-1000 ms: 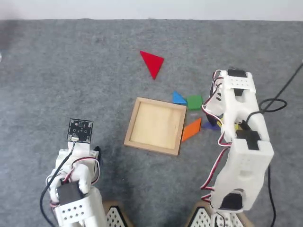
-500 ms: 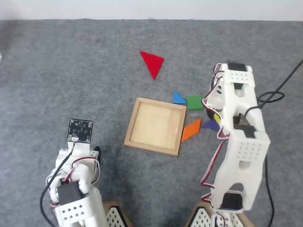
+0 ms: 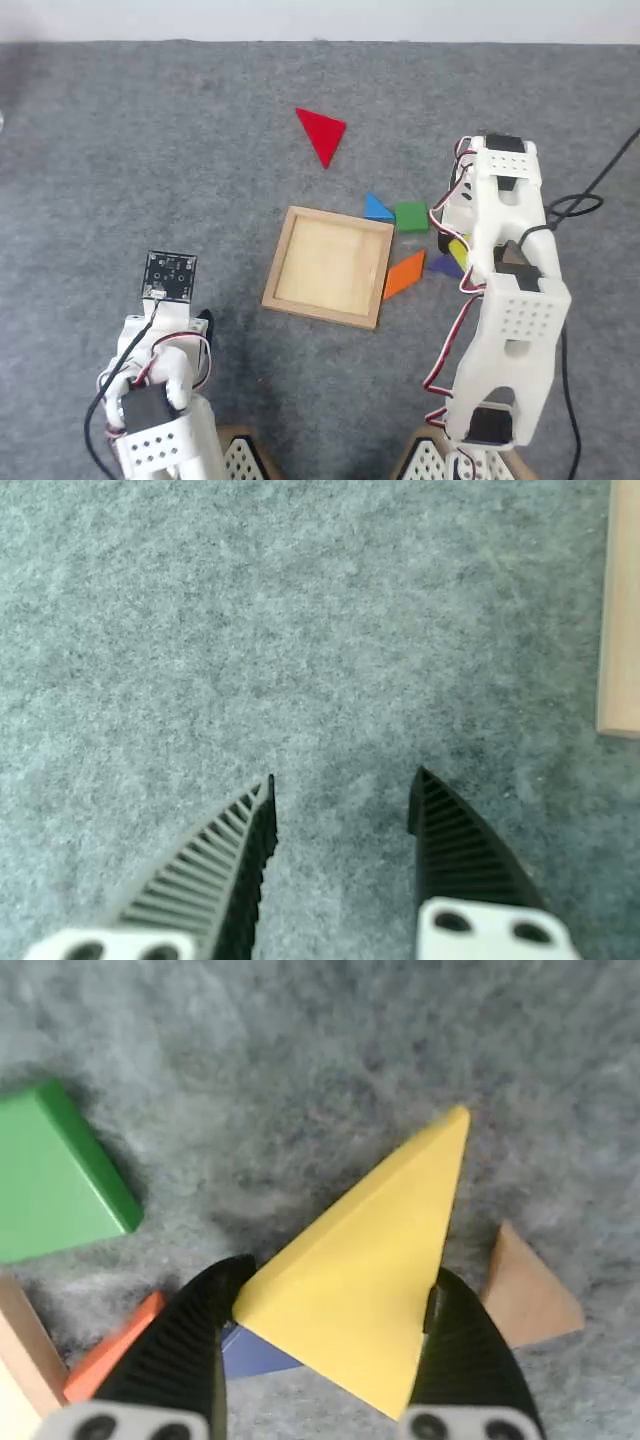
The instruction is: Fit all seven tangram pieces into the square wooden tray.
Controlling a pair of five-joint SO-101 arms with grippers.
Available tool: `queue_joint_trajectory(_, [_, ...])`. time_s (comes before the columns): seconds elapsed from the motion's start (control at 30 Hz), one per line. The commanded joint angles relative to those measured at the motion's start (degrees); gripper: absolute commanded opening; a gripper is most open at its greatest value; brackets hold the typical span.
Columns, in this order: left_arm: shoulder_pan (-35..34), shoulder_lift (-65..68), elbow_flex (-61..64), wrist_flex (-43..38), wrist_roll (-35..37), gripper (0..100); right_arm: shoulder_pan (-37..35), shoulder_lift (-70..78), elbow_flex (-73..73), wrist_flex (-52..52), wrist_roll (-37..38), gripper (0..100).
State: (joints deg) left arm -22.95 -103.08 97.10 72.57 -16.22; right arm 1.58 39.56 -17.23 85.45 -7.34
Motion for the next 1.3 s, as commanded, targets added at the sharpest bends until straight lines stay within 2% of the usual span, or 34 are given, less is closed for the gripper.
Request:
queue_joint_trajectory(0.0, [0.18,-1.05,-0.66,0.09,0.44,21,-0.31,-1.80,-0.35,0.22,1.41,5.3])
queue_joint_trajectory(0.3, [0.18,-1.05,-0.66,0.09,0.44,21,-4.18,-14.37,-0.09,5.76,1.32,5.4])
queue_joint_trajectory(0.5, [0.18,-1.05,-0.66,0.09,0.44,21,-7.43,-15.08,-0.09,6.11,1.05,5.3])
queue_joint_trajectory(0.73, [0.18,-1.05,-0.66,0.09,0.44,21,-6.99,-14.81,0.35,5.76,1.49,5.0])
queue_joint_trajectory(0.8, [0.18,-1.05,-0.66,0.09,0.44,21,-7.43,-15.34,0.35,6.02,3.96,2.6])
queue_joint_trajectory(0.87, [0.18,-1.05,-0.66,0.09,0.44,21,-7.60,-15.96,0.18,6.20,11.78,1.4])
queue_joint_trajectory(0.9, [0.18,-1.05,-0.66,0.09,0.44,21,-7.78,-16.92,0.09,6.11,13.01,1.3])
queue_joint_trajectory(1.0, [0.18,-1.05,-0.66,0.09,0.44,21,-8.40,-21.76,0.09,6.29,12.57,1.1])
queue_joint_trajectory(1.1, [0.18,-1.05,-0.66,0.09,0.44,21,-12.70,-27.21,-0.09,8.13,10.29,0.8])
queue_joint_trajectory(1.27, [0.18,-1.05,-0.66,0.09,0.44,21,-25.10,-30.02,-0.09,8.66,-1.49,0.7])
